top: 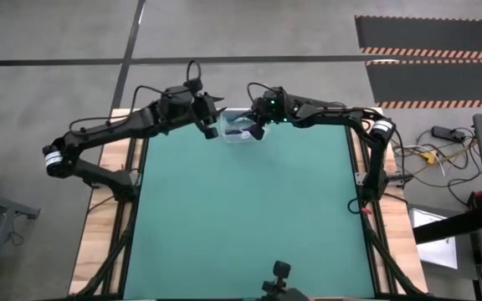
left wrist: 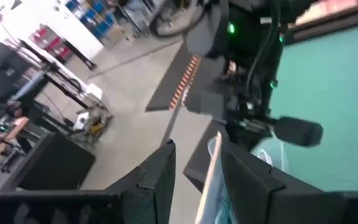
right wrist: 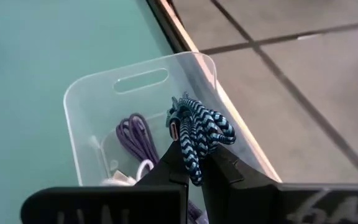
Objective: Pick and place USB-C Cables
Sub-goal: Put the blue charger cable into the transparent bin
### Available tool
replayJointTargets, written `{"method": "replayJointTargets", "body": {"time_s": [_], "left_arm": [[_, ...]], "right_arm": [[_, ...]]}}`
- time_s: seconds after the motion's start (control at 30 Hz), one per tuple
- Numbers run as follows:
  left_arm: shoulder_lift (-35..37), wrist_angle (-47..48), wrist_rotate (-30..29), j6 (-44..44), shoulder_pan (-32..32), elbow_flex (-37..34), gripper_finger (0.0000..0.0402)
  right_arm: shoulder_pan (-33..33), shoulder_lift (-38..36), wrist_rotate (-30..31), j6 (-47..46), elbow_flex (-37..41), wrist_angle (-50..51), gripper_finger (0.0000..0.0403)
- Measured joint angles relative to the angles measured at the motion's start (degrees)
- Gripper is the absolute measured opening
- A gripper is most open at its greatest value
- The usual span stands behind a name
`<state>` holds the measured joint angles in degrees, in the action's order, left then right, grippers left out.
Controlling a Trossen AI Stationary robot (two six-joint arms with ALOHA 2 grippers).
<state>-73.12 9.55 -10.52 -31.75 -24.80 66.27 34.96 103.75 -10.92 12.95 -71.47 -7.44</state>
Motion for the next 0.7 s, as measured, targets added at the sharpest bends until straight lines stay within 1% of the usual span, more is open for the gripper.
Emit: {"method": "replayJointTargets", "body": {"time_s": [0.17,0.27,0.43,0.7], "left_arm": [[1.80,-2.17,-0.02,0.03,0.00,-2.48,0.0112],[2.14,-4.82,-0.04,-0.05,0.00,-3.97,0.0112],[2.01,-4.62,-0.14,-0.08,0.00,-4.55,0.0112],[1.99,-4.86,-0.24,-0.11,0.00,-4.51,0.0112]], "right_arm": [[0.02,1.72,0.03,-2.45,-3.73,4.99,0.0009],[0.07,2.64,0.42,-4.35,-4.81,5.90,0.0009],[0.09,2.95,0.44,-5.51,-5.55,6.19,0.0010],[0.09,2.93,0.46,-5.64,-5.53,6.18,0.0043]]}}
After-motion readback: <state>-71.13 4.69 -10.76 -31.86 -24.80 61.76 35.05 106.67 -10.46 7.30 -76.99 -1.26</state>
